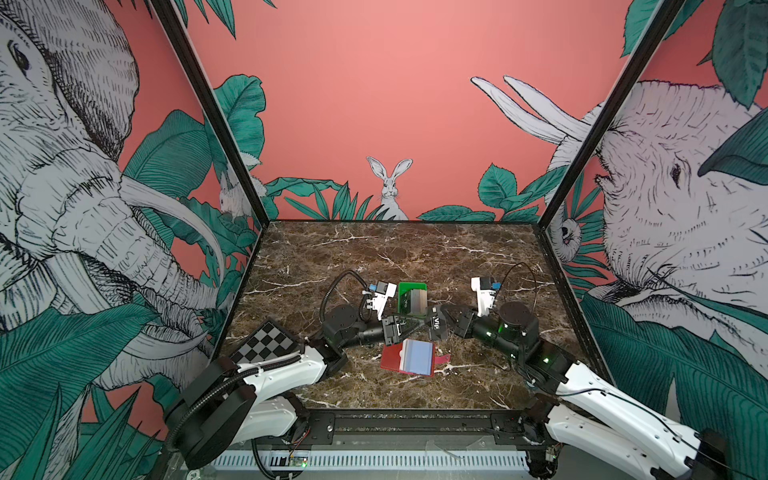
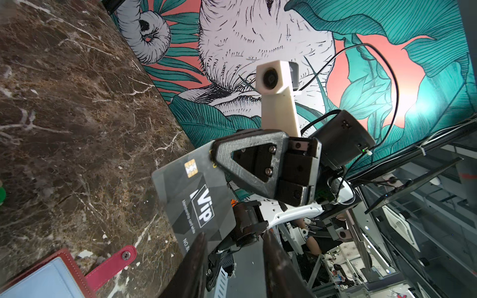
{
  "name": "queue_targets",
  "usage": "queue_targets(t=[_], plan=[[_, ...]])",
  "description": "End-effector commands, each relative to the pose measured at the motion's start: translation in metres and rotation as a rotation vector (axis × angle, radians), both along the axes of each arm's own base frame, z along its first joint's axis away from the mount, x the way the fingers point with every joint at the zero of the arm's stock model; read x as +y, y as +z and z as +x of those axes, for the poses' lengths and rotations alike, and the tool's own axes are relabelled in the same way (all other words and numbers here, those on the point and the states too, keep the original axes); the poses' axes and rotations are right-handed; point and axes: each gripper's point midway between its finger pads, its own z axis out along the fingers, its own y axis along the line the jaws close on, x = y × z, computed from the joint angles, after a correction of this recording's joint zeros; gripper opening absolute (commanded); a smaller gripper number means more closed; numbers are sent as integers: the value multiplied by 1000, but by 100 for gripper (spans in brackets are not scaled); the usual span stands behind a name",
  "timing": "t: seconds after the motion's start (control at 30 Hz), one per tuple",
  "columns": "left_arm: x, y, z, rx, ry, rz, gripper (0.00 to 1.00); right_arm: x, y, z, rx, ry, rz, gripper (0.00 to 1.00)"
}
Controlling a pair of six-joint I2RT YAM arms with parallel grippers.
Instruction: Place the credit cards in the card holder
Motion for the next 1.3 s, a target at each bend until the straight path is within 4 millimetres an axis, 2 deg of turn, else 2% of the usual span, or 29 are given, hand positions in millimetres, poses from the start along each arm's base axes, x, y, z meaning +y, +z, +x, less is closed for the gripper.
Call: queue_targets(t=[0.0,0.17,0.5,0.7,0.87,1.07,1.2,1.27], plan=[[5,15,-8,-19,-22,-73,38,0,21,-3,-38,11,86,0],[7,22,-15,-26,-55,-91,39,-7,27,-5,-32,-17,135,0],[3,21,-18,28,-97,-98,43,-13,50,-13,-48,8,278,0],[0,28,-15,44,-104,-142,42,-5,54,-16,-27,52,368,0],[-3,31,-15,68,-115,-161,40,1,49,-14,-9,72,391,0],[-4,32,-10,74,-94,-162,31,8,44,-12,7,91,388,0],[-4,35,-5,87,-64,-169,18,8,40,-10,14,84,378,0],[-2,24,3,119,-12,-136,10,7,37,-10,21,75,369,0]])
